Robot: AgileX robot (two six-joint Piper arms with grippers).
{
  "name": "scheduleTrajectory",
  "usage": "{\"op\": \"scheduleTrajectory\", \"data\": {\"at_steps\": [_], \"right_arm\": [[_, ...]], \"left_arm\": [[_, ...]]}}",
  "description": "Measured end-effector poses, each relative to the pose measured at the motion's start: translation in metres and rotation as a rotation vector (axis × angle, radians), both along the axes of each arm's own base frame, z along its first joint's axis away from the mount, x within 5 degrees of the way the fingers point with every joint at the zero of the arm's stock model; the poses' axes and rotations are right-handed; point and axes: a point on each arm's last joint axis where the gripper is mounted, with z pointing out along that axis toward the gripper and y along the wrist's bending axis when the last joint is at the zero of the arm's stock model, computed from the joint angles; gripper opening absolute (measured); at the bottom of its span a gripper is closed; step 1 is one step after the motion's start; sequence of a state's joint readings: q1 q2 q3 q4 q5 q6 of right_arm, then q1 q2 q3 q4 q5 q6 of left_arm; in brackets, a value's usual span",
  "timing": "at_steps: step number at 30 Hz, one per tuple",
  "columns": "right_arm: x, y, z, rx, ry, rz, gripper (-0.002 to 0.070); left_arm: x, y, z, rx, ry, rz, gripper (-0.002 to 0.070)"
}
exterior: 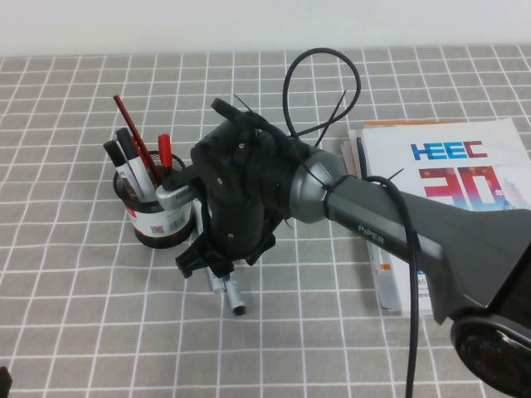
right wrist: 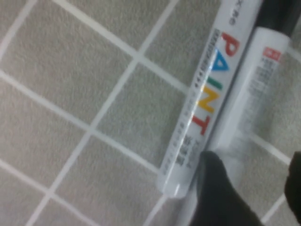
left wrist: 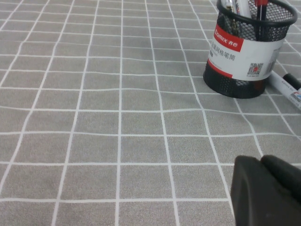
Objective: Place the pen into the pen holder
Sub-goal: Pick up the pen on the table
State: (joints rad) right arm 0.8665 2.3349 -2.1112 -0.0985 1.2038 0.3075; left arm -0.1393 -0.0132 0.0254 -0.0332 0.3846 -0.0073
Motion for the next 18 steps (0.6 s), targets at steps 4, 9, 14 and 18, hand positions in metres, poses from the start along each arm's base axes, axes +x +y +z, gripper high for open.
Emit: {"op": "scheduleTrajectory", "data": {"at_steps": [4, 9, 14, 18], "right_arm": [[0.001, 0.002, -0.012, -0.010, 0.021, -0.008, 0.0265], [0.001, 0.003, -0.013, 0.000, 0.019, -0.011, 0.0225], [0.002, 0.002, -0.013, 0.004, 0.020, -0.018, 0.0162], [0.007, -0.003, -0.011, 0.000, 0.030, -0.067, 0.0103]], "left_arm": [[0.000, 0.000, 0.000, 0.000, 0.000, 0.000, -0.0003], [0.000, 0.000, 0.000, 0.000, 0.000, 0.000, -0.0003], [0.000, 0.000, 0.000, 0.000, 0.000, 0.000, -0.0003], [0.000, 0.000, 0.000, -0.001, 0.000, 0.000, -0.0003]]}}
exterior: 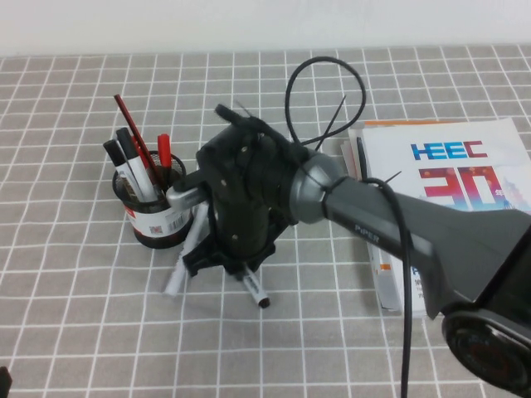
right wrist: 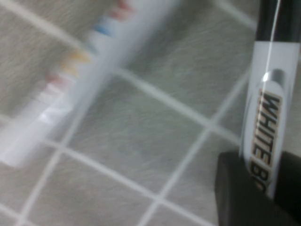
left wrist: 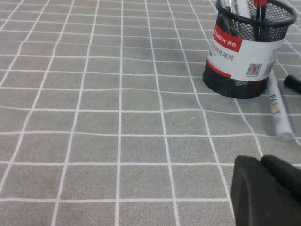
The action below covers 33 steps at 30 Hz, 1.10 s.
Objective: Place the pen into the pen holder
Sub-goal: Pick up the pen on the table, then place the pen onto the pen holder
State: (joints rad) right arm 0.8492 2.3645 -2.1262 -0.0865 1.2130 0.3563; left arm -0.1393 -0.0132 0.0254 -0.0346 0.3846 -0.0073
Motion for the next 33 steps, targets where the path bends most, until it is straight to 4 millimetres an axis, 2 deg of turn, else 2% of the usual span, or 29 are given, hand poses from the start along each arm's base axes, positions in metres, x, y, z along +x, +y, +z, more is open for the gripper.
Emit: {"op": "scheduleTrajectory", "data": {"at_steps": [7, 14, 19, 23, 28, 30, 33], "right_arm": [[0.004, -0.019, 0.017, -0.011, -0.026, -0.076, 0.0103], [-0.019, -0.052, 0.043, 0.063, -0.115, -0.121, 0.0103], [-0.050, -0.078, 0.065, 0.288, -0.253, -0.099, 0.0103], [-0.072, -0.092, 0.081, 0.608, -0.465, -0.033, 0.0103], [-0.082, -0.090, 0.087, 0.917, -0.734, 0.160, 0.0103], [-0.081, -0.085, 0.090, 1.014, -0.811, 0.238, 0.0103], [-0.072, -0.076, 0.090, 1.107, -0.866, 0.265, 0.0102]], "left_arm": [[0.000, 0.000, 0.000, 0.000, 0.000, 0.000, -0.0003], [0.000, 0.000, 0.000, 0.000, 0.000, 0.000, -0.0003], [0.000, 0.000, 0.000, 0.000, 0.000, 0.000, -0.0003], [0.000, 0.000, 0.000, -0.001, 0.000, 0.000, -0.0003], [0.000, 0.000, 0.000, -0.002, 0.000, 0.000, -0.0003], [0.000, 0.000, 0.000, -0.002, 0.000, 0.000, -0.0003], [0.000, 0.000, 0.000, -0.002, 0.000, 0.000, -0.0003]]}}
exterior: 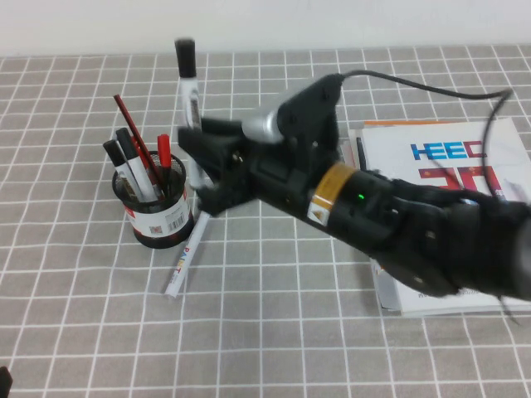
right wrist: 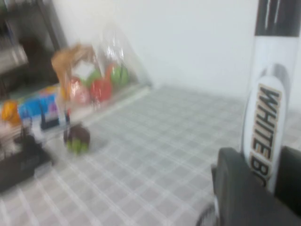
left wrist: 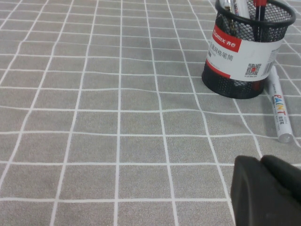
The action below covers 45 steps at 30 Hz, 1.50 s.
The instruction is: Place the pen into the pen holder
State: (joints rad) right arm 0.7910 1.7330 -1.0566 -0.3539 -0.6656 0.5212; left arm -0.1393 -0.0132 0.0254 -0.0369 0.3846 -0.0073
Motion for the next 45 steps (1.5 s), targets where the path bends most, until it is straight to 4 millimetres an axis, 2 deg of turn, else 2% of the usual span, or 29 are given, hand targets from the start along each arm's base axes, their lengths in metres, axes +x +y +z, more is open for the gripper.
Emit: {"op": "scheduleTrajectory", "data": {"at_steps": [6, 12, 15, 17, 19, 22, 24, 25, 26, 27, 30, 31, 33, 37, 39, 45], "right_arm": [[0.036, 0.029, -0.014, 0.086, -0.022, -0.007, 0.0102], [0.070, 0.065, -0.044, 0.057, -0.040, 0.008, 0.0102], [0.082, 0.076, -0.058, -0.003, -0.023, -0.003, 0.0109], [0.088, 0.080, -0.067, -0.055, -0.011, -0.009, 0.0155], [0.090, 0.081, -0.070, -0.090, -0.009, -0.011, 0.0250], [0.092, 0.080, -0.069, -0.105, -0.022, -0.010, 0.0438], [0.094, 0.078, -0.067, -0.102, -0.018, -0.013, 0.0501], [0.095, 0.076, -0.064, -0.100, -0.013, -0.021, 0.0504], [0.095, 0.074, -0.060, -0.103, -0.006, -0.027, 0.0482], [0.094, 0.073, -0.053, -0.106, -0.001, -0.031, 0.0428], [0.088, 0.065, -0.021, -0.106, 0.015, -0.042, 0.0169], [0.085, 0.061, -0.007, -0.107, 0.018, -0.044, 0.0111], [0.077, 0.053, 0.020, -0.118, 0.010, -0.049, 0.0047], [0.054, 0.033, 0.072, -0.163, -0.077, -0.030, -0.0001], [0.037, 0.022, 0.091, -0.189, -0.133, 0.003, -0.0008], [-0.016, -0.010, 0.115, -0.206, -0.181, 0.160, -0.0012]], "left_arm": [[0.000, 0.000, 0.000, 0.000, 0.000, 0.000, -0.0003], [0.000, 0.000, 0.000, 0.002, 0.000, 0.000, -0.0003], [0.000, 0.000, 0.000, 0.004, -0.001, 0.000, -0.0003], [0.000, 0.000, 0.000, 0.004, -0.001, 0.000, -0.0003], [0.000, 0.000, 0.000, 0.005, -0.001, 0.000, -0.0003], [0.000, 0.000, 0.000, 0.005, -0.001, 0.000, -0.0003], [0.000, 0.000, 0.000, 0.005, -0.001, 0.000, -0.0003], [0.000, 0.000, 0.000, 0.005, -0.001, 0.000, -0.0003], [0.000, 0.000, 0.000, 0.005, -0.001, 0.000, -0.0003], [0.000, 0.000, 0.000, 0.005, -0.001, 0.000, -0.0003], [0.000, 0.000, 0.000, 0.005, -0.001, 0.000, -0.0003], [0.000, 0.000, 0.000, 0.005, -0.001, 0.000, -0.0003], [0.000, 0.000, 0.000, 0.005, -0.001, 0.000, -0.0003], [0.000, 0.000, 0.000, 0.005, -0.001, 0.000, -0.0003], [0.000, 0.000, 0.000, 0.005, -0.001, 0.000, -0.0003], [0.000, 0.000, 0.000, 0.005, -0.001, 0.000, -0.0003]]}}
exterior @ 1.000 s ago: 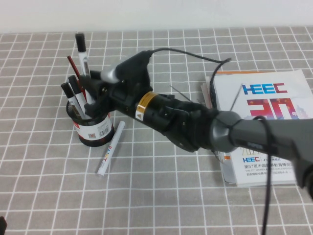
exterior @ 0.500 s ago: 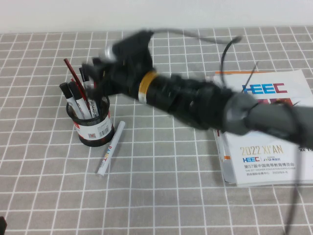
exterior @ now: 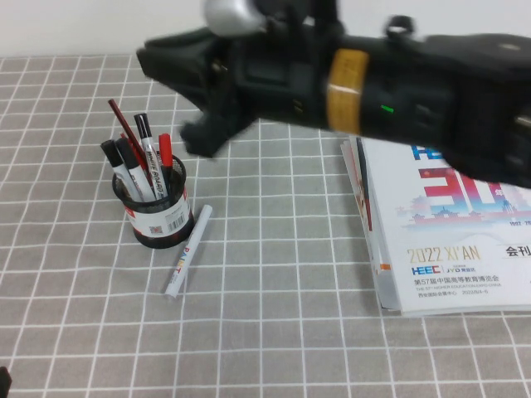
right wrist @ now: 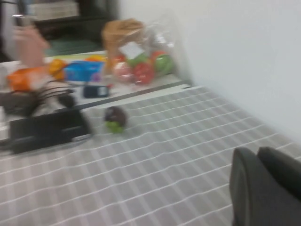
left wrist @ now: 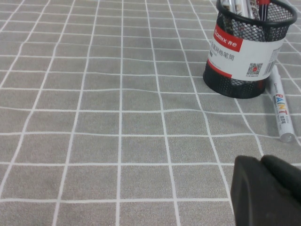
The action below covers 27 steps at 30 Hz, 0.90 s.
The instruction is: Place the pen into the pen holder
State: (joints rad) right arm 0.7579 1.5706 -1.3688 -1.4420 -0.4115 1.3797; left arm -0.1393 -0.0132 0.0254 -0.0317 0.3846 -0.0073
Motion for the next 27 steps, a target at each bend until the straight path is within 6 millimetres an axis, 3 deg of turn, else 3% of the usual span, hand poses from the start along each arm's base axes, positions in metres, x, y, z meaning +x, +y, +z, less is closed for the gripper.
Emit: {"op": "scheduleTrajectory", "data": {"at_steps": [5, 10, 17, 21, 27], "right_arm": [[-0.027, -0.023, 0.002, -0.034, -0.012, 0.030, -0.0012], [-0.050, -0.039, 0.003, -0.133, -0.131, 0.100, -0.0012], [-0.047, -0.070, -0.019, -0.207, -0.120, 0.025, -0.0013], [-0.060, -0.102, -0.019, -0.175, -0.077, -0.059, -0.0013], [-0.107, -0.162, -0.002, -0.074, -0.179, -0.265, -0.0013]], "left_arm": [[0.000, 0.000, 0.000, 0.000, 0.000, 0.000, -0.0003], [0.000, 0.000, 0.000, 0.000, 0.000, 0.000, -0.0003], [0.000, 0.000, 0.000, 0.000, 0.000, 0.000, -0.0003], [0.000, 0.000, 0.000, 0.001, 0.000, 0.000, -0.0003], [0.000, 0.000, 0.000, 0.001, 0.000, 0.000, -0.0003]]}}
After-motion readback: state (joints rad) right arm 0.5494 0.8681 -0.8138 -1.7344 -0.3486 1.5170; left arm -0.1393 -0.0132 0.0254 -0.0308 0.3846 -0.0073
